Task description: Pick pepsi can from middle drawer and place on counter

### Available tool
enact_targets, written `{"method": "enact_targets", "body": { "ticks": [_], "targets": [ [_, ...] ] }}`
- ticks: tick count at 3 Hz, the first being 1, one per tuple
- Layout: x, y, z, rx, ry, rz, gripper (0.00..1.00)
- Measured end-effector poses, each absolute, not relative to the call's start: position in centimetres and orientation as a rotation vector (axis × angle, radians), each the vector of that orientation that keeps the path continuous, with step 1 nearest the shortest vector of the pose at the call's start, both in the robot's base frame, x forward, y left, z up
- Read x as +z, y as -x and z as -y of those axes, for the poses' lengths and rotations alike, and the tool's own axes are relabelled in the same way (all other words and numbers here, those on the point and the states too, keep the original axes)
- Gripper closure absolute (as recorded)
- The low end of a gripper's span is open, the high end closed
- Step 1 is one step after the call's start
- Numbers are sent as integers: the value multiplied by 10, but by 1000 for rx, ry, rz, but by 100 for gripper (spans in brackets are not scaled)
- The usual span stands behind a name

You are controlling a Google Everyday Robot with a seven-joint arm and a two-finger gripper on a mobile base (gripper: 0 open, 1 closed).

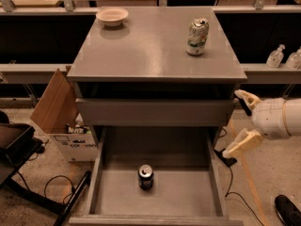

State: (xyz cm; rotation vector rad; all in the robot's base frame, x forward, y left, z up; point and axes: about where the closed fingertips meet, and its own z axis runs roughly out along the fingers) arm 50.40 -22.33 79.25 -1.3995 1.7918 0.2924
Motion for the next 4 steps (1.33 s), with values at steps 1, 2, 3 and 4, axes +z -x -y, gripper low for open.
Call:
{"method": "enact_targets", "body": {
  "ticks": [1, 2, 3, 4],
  "targets": [
    [765, -505, 223, 332, 1394, -1709, 0],
    [763, -505, 221, 332, 1406, -1701, 0],
    [744, -507, 208, 374, 1410, -1698, 0],
    [668, -509, 172, 523, 1384, -1689, 0]
  ]
}}
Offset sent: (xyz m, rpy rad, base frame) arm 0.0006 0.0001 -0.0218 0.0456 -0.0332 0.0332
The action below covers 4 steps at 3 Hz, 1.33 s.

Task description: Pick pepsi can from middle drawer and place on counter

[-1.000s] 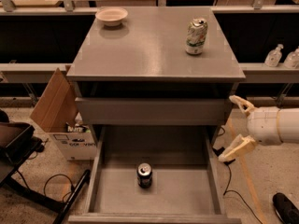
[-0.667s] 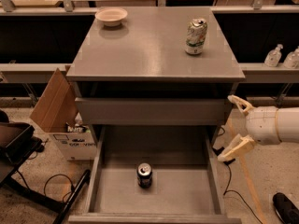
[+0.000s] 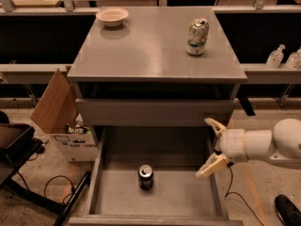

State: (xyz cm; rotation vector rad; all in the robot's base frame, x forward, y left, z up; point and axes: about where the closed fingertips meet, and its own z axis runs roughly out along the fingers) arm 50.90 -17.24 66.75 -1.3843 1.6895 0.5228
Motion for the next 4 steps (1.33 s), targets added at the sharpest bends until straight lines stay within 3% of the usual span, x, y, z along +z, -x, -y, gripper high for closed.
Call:
{"method": "enact_targets", "body": {
  "ticks": [2, 4],
  "targets": [
    [517, -495, 86, 827, 1280, -1624, 0],
    [483, -516, 56, 806, 1342, -1610, 0]
  ]
}}
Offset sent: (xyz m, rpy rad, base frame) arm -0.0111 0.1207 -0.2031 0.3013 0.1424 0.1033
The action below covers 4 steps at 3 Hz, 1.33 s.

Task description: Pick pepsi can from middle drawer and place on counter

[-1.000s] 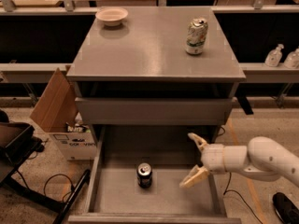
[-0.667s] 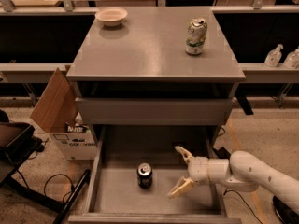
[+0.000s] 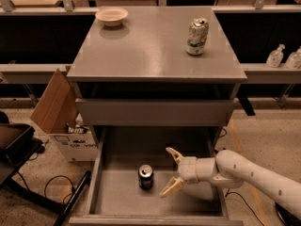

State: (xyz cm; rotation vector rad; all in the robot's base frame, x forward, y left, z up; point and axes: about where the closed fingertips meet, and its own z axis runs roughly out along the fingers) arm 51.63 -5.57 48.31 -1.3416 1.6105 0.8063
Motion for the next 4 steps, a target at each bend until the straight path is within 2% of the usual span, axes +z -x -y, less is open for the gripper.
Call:
{"method": "enact_targets", "body": {
  "ticks": [2, 3, 4],
  "targets": [
    [427, -531, 22, 820, 1402, -1642, 0],
    [407, -535, 3, 848, 1426, -1649, 18],
    [396, -535, -14, 881, 1447, -1645, 41]
  ]
}}
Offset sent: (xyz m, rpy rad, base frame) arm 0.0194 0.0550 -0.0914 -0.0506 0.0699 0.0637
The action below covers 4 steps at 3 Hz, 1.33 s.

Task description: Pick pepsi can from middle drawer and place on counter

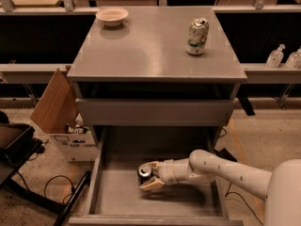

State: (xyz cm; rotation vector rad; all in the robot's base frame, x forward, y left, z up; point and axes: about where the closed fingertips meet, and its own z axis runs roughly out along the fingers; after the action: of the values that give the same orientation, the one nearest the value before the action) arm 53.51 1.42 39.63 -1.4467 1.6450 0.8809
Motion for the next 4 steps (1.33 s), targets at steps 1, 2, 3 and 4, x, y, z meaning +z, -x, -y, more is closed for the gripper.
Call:
{"method": "enact_targets", "body": {
  "ticks": [1, 2, 3, 4],
  "targets": [
    [407, -531, -35, 946, 1456, -1606, 64],
    [444, -513, -59, 1055, 1455, -1550, 88],
    [501, -482, -78, 1133, 1448, -1494, 100],
    [572, -445, -99, 1131, 1486, -1429, 100]
  ]
}}
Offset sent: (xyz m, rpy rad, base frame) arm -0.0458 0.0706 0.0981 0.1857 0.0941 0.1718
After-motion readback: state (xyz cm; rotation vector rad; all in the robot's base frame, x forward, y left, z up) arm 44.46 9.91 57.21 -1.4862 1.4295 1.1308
